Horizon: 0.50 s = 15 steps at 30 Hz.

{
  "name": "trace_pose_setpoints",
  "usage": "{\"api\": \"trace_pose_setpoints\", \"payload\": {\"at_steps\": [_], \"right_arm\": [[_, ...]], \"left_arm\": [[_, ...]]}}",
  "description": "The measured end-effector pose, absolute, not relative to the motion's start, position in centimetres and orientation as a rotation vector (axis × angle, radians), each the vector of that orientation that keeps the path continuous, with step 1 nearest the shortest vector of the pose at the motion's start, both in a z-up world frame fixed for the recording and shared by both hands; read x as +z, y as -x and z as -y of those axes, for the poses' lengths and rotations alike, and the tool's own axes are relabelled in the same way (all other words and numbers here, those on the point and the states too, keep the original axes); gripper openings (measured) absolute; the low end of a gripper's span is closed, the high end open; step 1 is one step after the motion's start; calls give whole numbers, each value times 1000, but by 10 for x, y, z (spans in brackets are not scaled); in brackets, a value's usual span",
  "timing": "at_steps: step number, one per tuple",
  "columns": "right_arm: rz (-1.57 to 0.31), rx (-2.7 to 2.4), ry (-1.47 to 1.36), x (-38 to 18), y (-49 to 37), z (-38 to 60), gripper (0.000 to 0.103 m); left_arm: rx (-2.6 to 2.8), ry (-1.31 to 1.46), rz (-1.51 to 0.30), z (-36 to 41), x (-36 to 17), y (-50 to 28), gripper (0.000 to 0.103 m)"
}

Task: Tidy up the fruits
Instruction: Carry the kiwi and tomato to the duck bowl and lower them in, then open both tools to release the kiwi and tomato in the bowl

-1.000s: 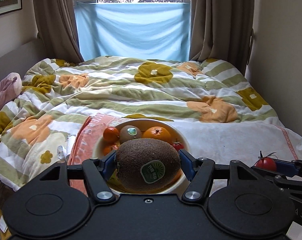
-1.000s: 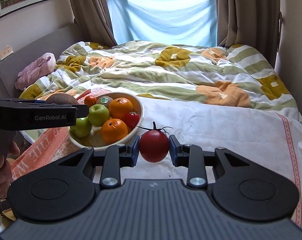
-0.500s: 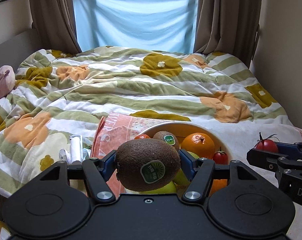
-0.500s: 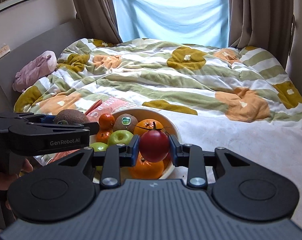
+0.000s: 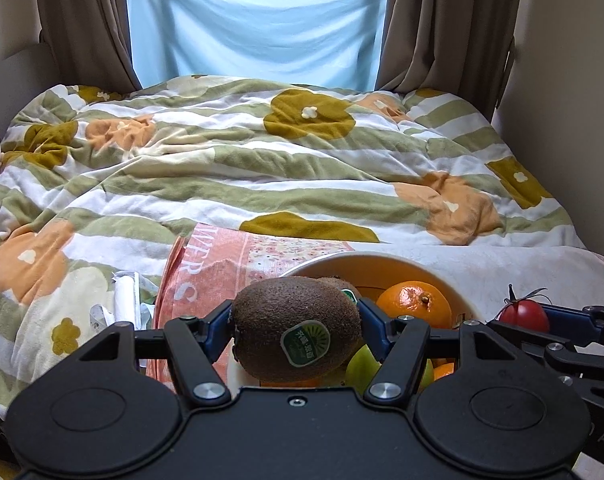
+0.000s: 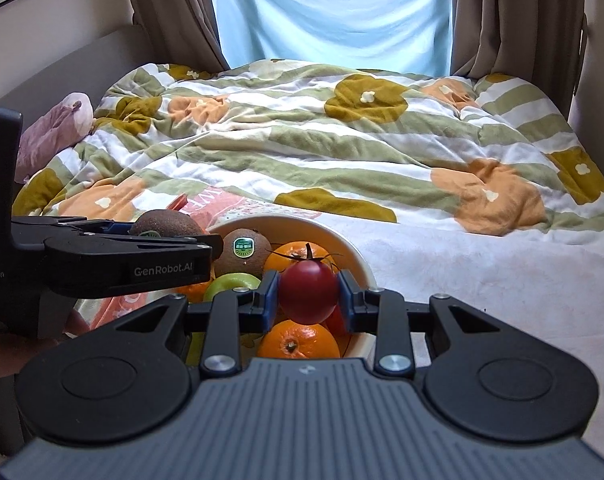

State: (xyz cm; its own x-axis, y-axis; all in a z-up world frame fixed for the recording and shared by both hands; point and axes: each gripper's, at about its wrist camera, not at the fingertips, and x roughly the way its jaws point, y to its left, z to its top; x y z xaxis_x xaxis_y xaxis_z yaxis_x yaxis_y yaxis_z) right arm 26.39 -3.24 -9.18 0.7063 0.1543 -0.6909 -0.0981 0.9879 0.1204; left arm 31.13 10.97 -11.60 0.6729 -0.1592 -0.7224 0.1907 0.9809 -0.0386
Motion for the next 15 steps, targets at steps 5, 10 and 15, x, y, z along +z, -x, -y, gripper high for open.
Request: {"api": "trace_pose_setpoints", "payload": {"at_steps": [5,10,15], "right_arm": [[-783,136,-87,-96,-270,35,46],[-784,137,-89,-97,-271,36,46],[-784,138,-85,-96,-272,36,46]], "left_arm": [[-200,-36,-833,-109,-124,-312,73],[-203,-36,-805,-110,-117,-308,92],[-190,-54,-800,-116,-106,-297,95]]}}
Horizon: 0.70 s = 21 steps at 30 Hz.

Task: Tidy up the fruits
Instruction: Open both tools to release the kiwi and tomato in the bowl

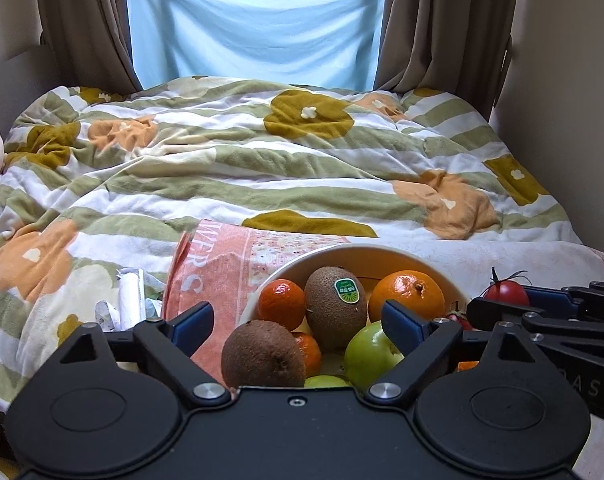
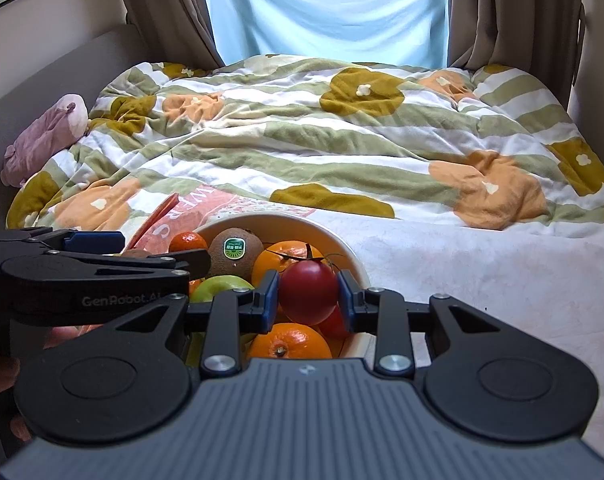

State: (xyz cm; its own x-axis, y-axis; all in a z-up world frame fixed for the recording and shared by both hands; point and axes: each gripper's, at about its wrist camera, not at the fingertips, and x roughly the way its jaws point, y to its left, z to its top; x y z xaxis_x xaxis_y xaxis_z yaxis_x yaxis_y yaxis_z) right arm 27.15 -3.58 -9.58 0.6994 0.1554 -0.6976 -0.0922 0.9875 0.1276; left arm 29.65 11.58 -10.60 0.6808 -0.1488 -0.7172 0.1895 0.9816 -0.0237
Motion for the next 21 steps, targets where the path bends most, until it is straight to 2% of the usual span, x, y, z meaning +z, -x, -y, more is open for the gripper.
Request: {"api": "trace_pose_setpoints", "payload": {"at_steps": [3,21], "right_arm": [[-788,147,-74,-100,-272,35,46],[-838,342,65,-134,-225,-17,46]], "left_arm": [[-175,-45,-787,-125,-105,-287,97],[-115,4,-792,-157,-100,-265,97]]}}
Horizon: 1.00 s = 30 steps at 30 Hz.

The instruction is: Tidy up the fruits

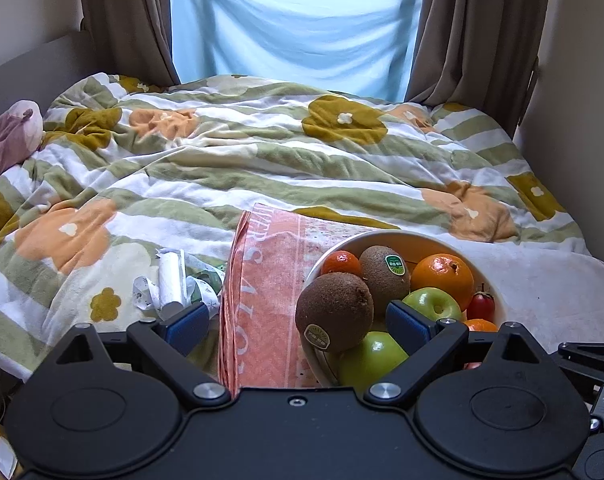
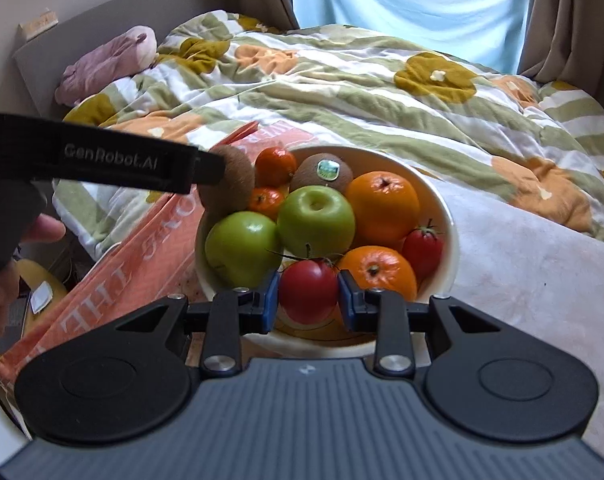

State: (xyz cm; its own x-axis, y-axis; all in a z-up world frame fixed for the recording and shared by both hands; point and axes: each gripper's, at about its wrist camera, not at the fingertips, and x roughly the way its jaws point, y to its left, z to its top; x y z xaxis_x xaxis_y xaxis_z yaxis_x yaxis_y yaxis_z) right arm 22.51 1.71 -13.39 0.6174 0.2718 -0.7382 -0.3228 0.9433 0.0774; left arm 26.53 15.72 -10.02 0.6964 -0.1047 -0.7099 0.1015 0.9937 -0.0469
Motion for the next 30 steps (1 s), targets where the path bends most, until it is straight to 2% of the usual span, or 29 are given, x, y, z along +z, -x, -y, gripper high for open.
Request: {"api": "trace_pose_setpoints", "payload": {"at_steps": [3,5,6,7,9,21,30], "right_arm": [[-840,343,59,-136,-225,-20,46],[-824,344,57,-133,-224,-20,53],[-819,351,50,-132,-223,-20,65],[-816,361,46,-130,-224,-20,83],[-813,346,70,-128,-223,-23,103],[-721,336,79,-86,-189,11,103],[-638,244,-29,-17,-128,86,103]], "left_arm": [[-113,-5,-793,-158,-101,-264,97],[-113,-6,-793,-159,-101,-264,97],[-112,-6,-794,-159,-101,-263,97],[-112,-5,-794,-159,-100,-263,97],[-110,0,-793,-160,-99,-262,97],[-48,-6,-723,-145,-57,-224,97],[-49,-1,-606,-100,7,-156,97]]}}
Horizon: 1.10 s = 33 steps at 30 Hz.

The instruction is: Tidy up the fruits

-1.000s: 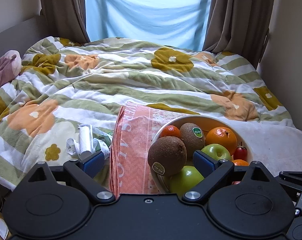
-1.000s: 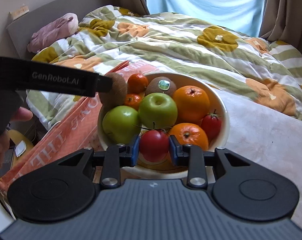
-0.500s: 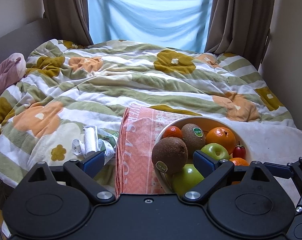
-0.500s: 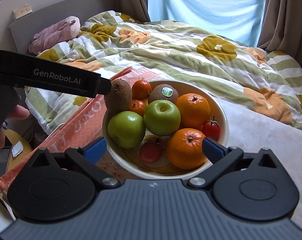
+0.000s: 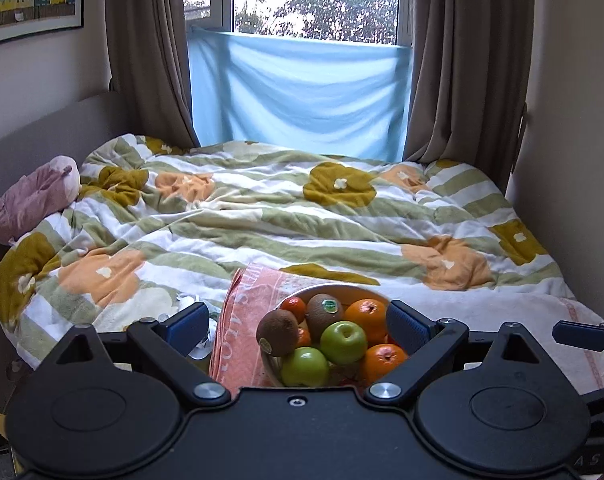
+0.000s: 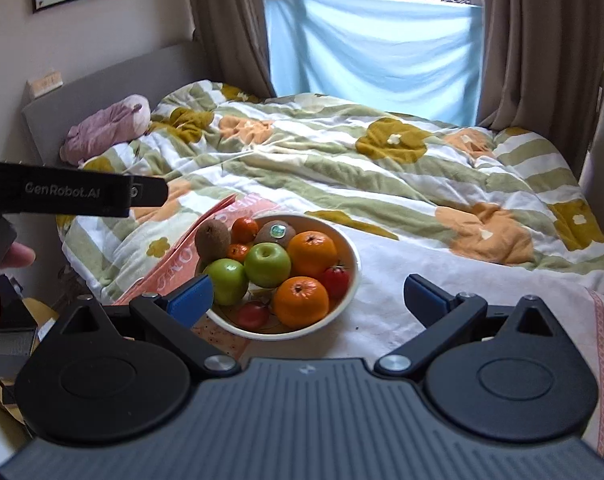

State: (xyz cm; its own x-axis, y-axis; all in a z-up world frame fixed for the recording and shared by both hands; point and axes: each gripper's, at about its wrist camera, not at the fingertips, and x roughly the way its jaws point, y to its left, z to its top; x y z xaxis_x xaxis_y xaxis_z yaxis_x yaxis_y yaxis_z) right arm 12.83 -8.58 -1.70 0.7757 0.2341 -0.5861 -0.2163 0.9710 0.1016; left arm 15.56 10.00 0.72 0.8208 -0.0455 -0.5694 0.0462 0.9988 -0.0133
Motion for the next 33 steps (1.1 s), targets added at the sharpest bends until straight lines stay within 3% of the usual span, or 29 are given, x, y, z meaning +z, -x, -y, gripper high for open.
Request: {"api": "trace_pose_setpoints", "payload": {"at_steps": [4,12,33], "right_arm": [[-608,129,-87,21,-97,131,103],[-652,-30,-116,68,-45,185,103],[-668,-115,-73,59,22,206,103]], "left_arm": [[-85,3,-534,-78,36,-121,103],[-132,-30,-483,-41,63,-68,103],[-176,-82,-585,-5,46,-19,103]]}}
